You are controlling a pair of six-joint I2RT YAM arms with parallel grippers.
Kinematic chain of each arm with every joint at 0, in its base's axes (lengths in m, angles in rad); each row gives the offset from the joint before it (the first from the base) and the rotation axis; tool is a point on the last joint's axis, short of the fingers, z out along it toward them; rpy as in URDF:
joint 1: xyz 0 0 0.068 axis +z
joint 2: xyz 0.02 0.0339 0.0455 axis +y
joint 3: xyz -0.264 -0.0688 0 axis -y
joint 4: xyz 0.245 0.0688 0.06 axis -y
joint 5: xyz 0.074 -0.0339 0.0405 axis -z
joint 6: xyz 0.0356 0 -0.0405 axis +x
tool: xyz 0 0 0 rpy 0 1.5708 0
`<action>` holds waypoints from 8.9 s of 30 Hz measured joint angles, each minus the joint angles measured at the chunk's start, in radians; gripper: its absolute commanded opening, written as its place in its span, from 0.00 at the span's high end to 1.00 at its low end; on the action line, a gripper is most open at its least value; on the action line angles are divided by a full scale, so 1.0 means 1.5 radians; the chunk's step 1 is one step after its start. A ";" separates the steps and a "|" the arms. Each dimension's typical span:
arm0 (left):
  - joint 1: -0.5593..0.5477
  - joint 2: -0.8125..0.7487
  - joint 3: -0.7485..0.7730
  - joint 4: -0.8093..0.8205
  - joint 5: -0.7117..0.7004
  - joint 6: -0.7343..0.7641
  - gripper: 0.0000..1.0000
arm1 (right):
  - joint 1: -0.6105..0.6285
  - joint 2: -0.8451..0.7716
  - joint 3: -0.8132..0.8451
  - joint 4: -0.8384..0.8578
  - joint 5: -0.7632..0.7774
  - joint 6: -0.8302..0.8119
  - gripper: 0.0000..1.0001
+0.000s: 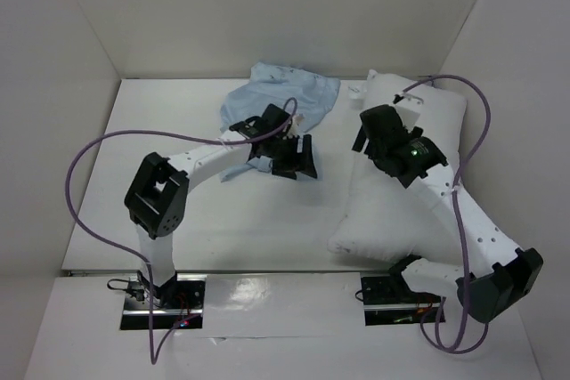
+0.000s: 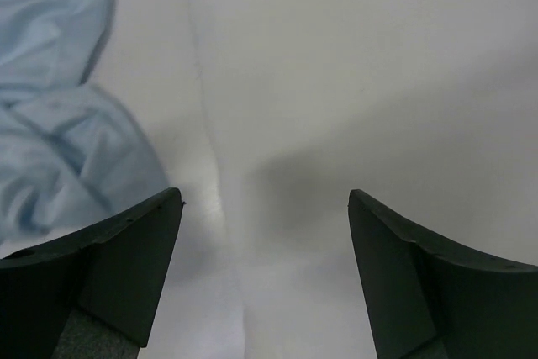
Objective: Put the pillow into the pillowcase
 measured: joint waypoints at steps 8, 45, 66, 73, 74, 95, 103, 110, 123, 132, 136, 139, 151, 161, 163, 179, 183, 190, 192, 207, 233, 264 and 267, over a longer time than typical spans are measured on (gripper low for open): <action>-0.126 0.050 -0.037 0.113 0.078 -0.080 0.25 | -0.262 0.135 0.008 0.068 -0.046 -0.084 0.09; 0.110 -0.100 -0.120 -0.132 -0.318 -0.052 0.08 | 0.018 0.334 0.105 0.281 -0.346 -0.236 0.01; 0.254 -0.046 -0.219 -0.026 -0.283 -0.033 0.88 | 0.063 0.553 0.109 0.257 -0.306 -0.237 0.18; 0.273 -0.047 -0.205 -0.042 -0.278 -0.024 1.00 | 0.055 0.570 0.110 0.276 -0.303 -0.223 1.00; 0.274 -0.054 -0.197 -0.053 -0.281 -0.023 1.00 | 0.055 0.570 0.110 0.276 -0.298 -0.219 1.00; 0.341 -0.504 0.259 -0.186 -0.214 0.020 1.00 | 0.085 0.082 0.480 0.214 -0.210 -0.269 1.00; 0.340 -0.537 0.430 -0.205 -0.094 0.003 1.00 | 0.095 0.025 0.570 0.198 -0.293 -0.290 1.00; 0.340 -0.549 0.499 -0.225 -0.047 0.000 1.00 | 0.072 -0.014 0.525 0.251 -0.362 -0.289 1.00; 0.402 -0.350 0.211 -0.172 -0.227 0.010 1.00 | -0.004 0.193 0.263 0.532 -0.279 -0.329 1.00; 0.559 -0.060 0.264 -0.155 -0.199 0.024 0.49 | -0.010 0.594 0.448 0.564 -0.418 -0.313 0.33; 0.591 0.023 0.296 -0.162 -0.192 0.043 0.27 | -0.010 0.691 0.562 0.508 -0.438 -0.318 0.13; 0.582 0.001 0.202 -0.163 -0.192 0.044 0.22 | -0.007 0.646 0.471 0.504 -0.435 -0.313 0.10; 0.402 -0.522 -0.445 -0.127 -0.139 -0.042 0.28 | 0.066 0.213 -0.020 0.438 -0.401 -0.218 0.05; 0.340 -0.602 -0.597 -0.150 -0.212 -0.139 0.26 | 0.114 0.138 -0.233 0.355 -0.393 -0.126 0.01; 0.331 -0.574 -0.603 -0.150 -0.228 -0.153 0.24 | 0.124 0.137 -0.248 0.341 -0.393 -0.111 0.01; 0.309 -0.451 -0.603 -0.071 -0.256 -0.186 1.00 | 0.144 0.139 -0.345 0.326 -0.350 0.018 0.10; 0.309 -0.453 -0.556 -0.084 -0.254 -0.185 1.00 | 0.149 0.178 -0.351 0.356 -0.349 0.022 0.76; 0.308 -0.546 -0.427 -0.135 -0.263 -0.181 1.00 | 0.190 0.191 -0.300 0.321 -0.279 0.030 1.00; 0.308 -0.580 -0.386 -0.147 -0.272 -0.171 1.00 | 0.204 0.160 -0.263 0.283 -0.249 0.026 1.00; 0.452 -0.264 -0.175 -0.101 -0.328 -0.098 0.37 | 0.079 0.523 0.360 0.243 -0.257 -0.175 0.14; 0.460 -0.370 -0.495 -0.038 -0.253 -0.100 1.00 | 0.032 0.335 -0.034 0.369 -0.406 -0.121 0.03; 0.457 -0.502 -0.081 -0.170 -0.119 -0.059 1.00 | 0.038 0.488 0.083 0.525 -0.560 -0.038 0.05; 0.457 -0.502 -0.076 -0.172 -0.112 -0.058 1.00 | 0.038 0.518 0.098 0.580 -0.590 0.010 0.05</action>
